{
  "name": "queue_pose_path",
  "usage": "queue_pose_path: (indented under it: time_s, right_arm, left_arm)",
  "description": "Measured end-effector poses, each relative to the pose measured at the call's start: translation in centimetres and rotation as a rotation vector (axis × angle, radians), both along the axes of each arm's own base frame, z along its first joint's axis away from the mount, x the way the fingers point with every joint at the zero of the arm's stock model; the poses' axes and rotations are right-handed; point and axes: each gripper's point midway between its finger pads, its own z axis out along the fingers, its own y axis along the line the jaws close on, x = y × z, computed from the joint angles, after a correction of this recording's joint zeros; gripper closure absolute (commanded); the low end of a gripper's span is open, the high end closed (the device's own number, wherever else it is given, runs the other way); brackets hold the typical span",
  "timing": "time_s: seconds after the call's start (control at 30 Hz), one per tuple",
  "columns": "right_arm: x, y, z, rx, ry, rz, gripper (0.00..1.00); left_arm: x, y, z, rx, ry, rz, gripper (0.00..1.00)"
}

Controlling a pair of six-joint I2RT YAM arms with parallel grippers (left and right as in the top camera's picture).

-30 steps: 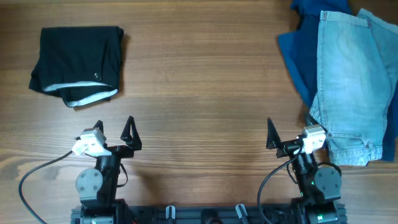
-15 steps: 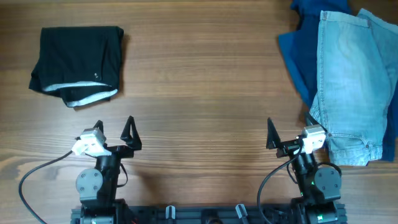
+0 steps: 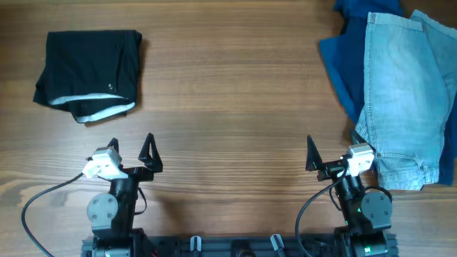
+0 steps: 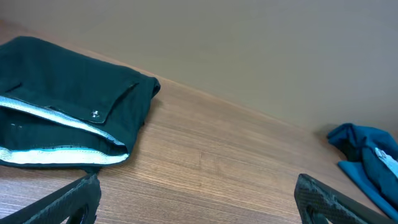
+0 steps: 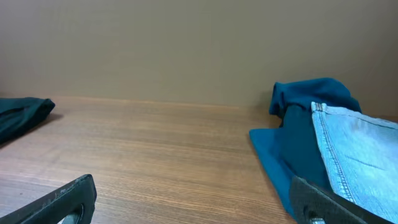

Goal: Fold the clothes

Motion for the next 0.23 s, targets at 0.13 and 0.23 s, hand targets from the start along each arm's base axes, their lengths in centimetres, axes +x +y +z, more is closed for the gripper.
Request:
queue_pose_path:
  time_s: [0.13,0.23]
  right_arm:
    - [0.0,0.0,0.0,0.0,0.0,0.0,0.0]
    - [0.0,0.01,0.0,0.0,0.0,0.0,0.0]
  left_arm:
    - [0.0,0.0,0.0,0.0,0.0,0.0,0.0]
    - [0.0,0.0,0.0,0.0,0.0,0.0,0.0]
